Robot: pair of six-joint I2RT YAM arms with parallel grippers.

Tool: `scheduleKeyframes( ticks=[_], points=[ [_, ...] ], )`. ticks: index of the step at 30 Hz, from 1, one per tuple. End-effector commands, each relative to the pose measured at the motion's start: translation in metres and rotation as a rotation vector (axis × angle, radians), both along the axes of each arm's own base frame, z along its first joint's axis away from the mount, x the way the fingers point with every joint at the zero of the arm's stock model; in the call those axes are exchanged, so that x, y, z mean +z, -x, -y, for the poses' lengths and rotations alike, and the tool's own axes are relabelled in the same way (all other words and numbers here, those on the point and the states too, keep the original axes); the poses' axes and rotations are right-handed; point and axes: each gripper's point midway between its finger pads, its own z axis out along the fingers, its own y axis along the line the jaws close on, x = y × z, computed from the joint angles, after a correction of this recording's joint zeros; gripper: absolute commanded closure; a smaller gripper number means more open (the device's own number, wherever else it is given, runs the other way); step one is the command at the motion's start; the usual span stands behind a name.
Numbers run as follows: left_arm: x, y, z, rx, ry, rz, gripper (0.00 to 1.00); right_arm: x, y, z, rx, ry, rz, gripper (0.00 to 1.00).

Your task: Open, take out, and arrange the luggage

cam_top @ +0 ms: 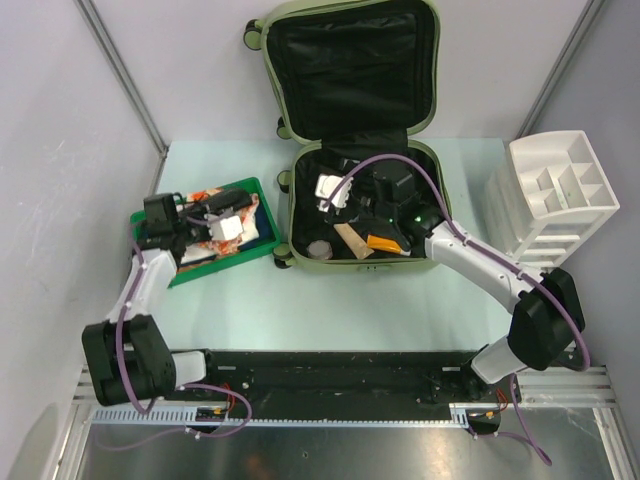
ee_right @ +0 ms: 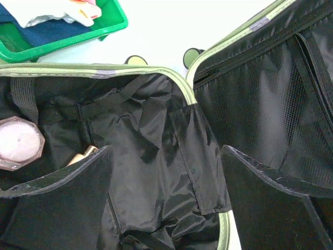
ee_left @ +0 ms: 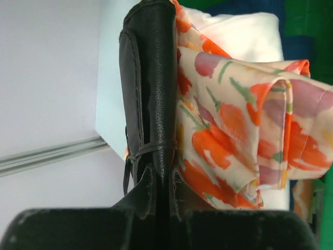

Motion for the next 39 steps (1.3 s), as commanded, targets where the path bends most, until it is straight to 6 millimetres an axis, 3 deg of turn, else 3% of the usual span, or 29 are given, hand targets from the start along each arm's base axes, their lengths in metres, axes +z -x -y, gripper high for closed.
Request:
scheduleKeyframes(
  ticks=[1, 2, 5, 10, 11, 13, 14, 16, 17, 20, 22, 25, 26, 29, 34, 39],
  points=[
    [-0.007, 0.019, 0.013, -0.121, -0.093, 0.071, 0.83, 0.025, 0.000, 0.011, -0.033, -0.048, 0.016, 0.13],
    [-0.018, 0.025, 0.014, -0.119, -0.091, 0.049, 0.66, 0.024, 0.001, 0.010, -0.026, -0.046, 0.016, 0.13],
    [-0.021, 0.031, 0.013, -0.086, -0.079, 0.035, 0.40, 0.021, 0.001, 0.008, -0.010, -0.036, 0.017, 0.13],
    [-0.012, 0.043, 0.013, -0.005, -0.003, -0.010, 0.34, 0.018, -0.002, 0.006, -0.002, -0.031, 0.019, 0.13],
    [0.004, 0.044, 0.016, -0.003, 0.018, 0.010, 0.33, 0.019, -0.002, 0.007, -0.004, -0.033, 0.019, 0.13],
    [0.010, 0.055, 0.020, 0.050, 0.109, -0.034, 0.29, 0.018, -0.003, 0.009, -0.011, -0.037, 0.012, 0.13],
    [0.027, 0.056, 0.022, 0.067, 0.137, -0.007, 0.24, 0.018, -0.004, 0.009, -0.013, -0.039, 0.008, 0.13],
    [0.033, 0.065, 0.022, 0.156, 0.238, -0.051, 0.18, 0.018, -0.004, 0.012, -0.020, -0.044, -0.002, 0.13],
    [0.047, 0.064, 0.021, 0.199, 0.281, -0.039, 0.15, 0.018, -0.006, 0.015, -0.032, -0.049, -0.004, 0.13],
    [0.046, 0.083, 0.024, 0.336, 0.442, -0.142, 0.18, 0.020, -0.009, 0.022, -0.058, -0.064, -0.015, 0.13],
    [0.036, 0.102, 0.031, 0.388, 0.507, -0.226, 0.19, 0.011, -0.009, 0.026, -0.074, -0.053, -0.053, 0.13],
    [0.012, 0.129, 0.039, 0.382, 0.504, -0.321, 0.27, 0.010, -0.011, 0.032, -0.092, -0.055, -0.067, 0.13],
    [-0.004, 0.140, 0.041, 0.373, 0.488, -0.375, 0.34, 0.008, -0.011, 0.033, -0.095, -0.055, -0.074, 0.13],
    [-0.036, 0.151, 0.039, 0.344, 0.409, -0.452, 0.39, 0.003, -0.012, 0.032, -0.099, -0.056, -0.093, 0.13],
    [-0.066, 0.144, 0.025, 0.327, 0.303, -0.556, 0.44, -0.003, -0.007, 0.028, -0.087, -0.058, -0.126, 0.12],
    [-0.076, 0.111, 0.012, 0.299, 0.232, -0.484, 0.44, -0.012, 0.000, 0.027, -0.082, -0.036, -0.163, 0.13]
  ],
)
